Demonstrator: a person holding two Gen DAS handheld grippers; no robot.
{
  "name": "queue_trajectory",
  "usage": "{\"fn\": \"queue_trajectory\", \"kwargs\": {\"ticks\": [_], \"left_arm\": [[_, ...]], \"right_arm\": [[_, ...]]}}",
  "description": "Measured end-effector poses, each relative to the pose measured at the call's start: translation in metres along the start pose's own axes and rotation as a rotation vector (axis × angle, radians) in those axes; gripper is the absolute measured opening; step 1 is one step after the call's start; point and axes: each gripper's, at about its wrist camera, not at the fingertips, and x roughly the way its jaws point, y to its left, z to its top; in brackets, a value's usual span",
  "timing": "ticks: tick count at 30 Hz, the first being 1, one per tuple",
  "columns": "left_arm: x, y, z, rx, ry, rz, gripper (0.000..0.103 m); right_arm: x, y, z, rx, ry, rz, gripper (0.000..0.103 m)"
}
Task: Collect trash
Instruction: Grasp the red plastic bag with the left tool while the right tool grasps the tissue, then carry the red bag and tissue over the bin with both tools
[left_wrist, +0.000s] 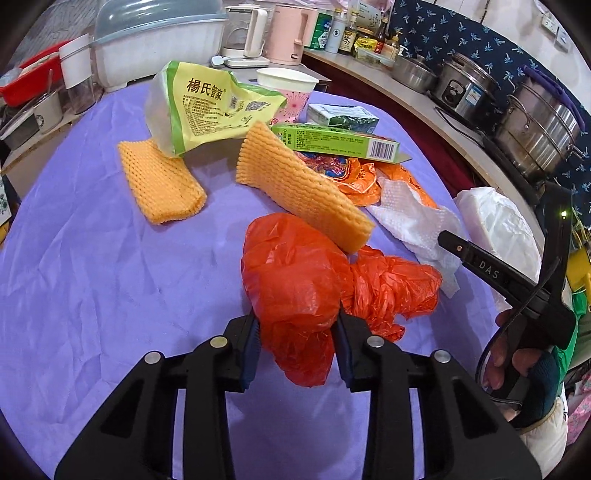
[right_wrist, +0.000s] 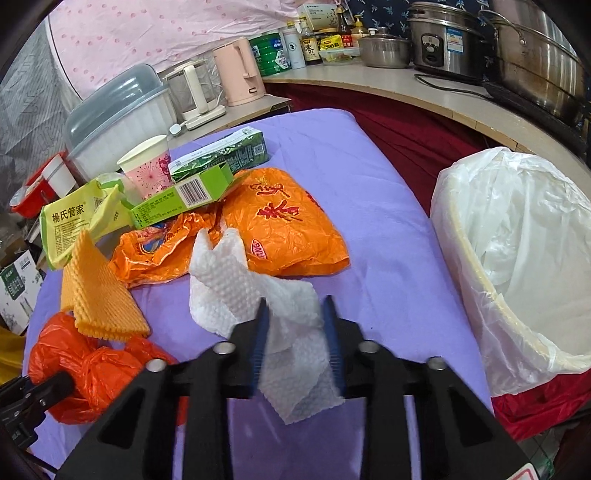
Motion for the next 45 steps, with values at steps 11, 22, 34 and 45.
{"fn": "queue_trajectory", "kwargs": {"ticks": [11, 22, 34, 45], "left_arm": [[-0.023, -0.01, -0.004, 0.014, -0.037, 0.001, 0.032], [-0.07, -0.046, 0.002, 0.073, -0.123, -0.027, 0.032], [-0.09, -0.122, 0.026, 0.192, -0.184, -0.086, 0.032], [-0.063, -0.221, 0.053, 0.308, -0.189, -0.177, 0.032]], "right_arm": [[-0.05, 0.002, 0.003, 0.01, -0.087, 0.027, 0.003], [-0.124, -0.018, 0.027, 0.033, -0.222, 0.009, 0.003], [-0.191, -0.077, 0.05, 0.092, -0.353, -0.082, 0.003], [-0.205, -0.151, 0.072, 0.174, -0.369, -0.158, 0.003]]}}
